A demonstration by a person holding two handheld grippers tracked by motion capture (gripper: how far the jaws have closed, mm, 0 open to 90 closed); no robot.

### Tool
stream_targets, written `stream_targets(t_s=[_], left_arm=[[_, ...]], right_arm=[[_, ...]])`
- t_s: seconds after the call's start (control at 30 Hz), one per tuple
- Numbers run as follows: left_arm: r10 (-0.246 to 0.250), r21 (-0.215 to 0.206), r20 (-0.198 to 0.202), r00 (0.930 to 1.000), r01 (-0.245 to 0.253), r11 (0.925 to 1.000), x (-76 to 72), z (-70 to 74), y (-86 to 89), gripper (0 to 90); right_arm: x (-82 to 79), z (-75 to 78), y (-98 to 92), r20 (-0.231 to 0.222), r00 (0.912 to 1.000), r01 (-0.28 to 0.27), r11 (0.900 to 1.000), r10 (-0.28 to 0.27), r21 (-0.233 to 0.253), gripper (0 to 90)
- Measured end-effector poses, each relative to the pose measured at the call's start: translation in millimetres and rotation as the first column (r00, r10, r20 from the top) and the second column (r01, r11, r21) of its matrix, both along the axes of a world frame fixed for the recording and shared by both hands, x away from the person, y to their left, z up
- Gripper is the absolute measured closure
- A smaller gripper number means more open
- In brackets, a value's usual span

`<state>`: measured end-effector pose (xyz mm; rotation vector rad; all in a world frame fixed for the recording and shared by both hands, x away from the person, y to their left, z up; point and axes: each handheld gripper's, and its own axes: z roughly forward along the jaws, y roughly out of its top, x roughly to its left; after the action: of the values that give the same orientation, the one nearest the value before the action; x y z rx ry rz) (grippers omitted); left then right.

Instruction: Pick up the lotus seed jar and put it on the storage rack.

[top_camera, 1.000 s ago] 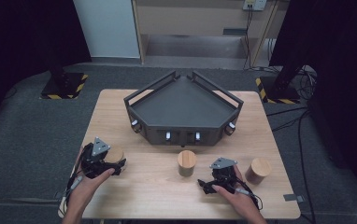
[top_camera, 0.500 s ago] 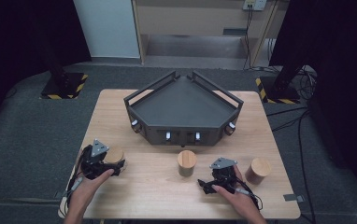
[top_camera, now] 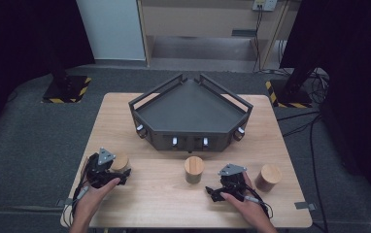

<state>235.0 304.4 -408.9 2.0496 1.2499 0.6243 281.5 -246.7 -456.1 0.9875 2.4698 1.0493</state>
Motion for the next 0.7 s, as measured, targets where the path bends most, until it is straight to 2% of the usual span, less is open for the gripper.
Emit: stream_targets(t_s=[0.4,0.7], left_arm=[[-0.003,-0.004,-0.02,0.9998,0.003,1.0,4.2,-9.8,-1.0,1.7],[0.008,-0.021,-0.019,0.9998,-0.008,0.9997,6.0,-17.8,-0.3,5.0]], right_arm=[[-0.2,0.0,0.1,0.0,1.0,0.001,1.0,-0.001,0.0,0.7],[-0.3,0.0,0.1,0.0,1.0,0.001,1.0,-0.001,0.0,0.7]])
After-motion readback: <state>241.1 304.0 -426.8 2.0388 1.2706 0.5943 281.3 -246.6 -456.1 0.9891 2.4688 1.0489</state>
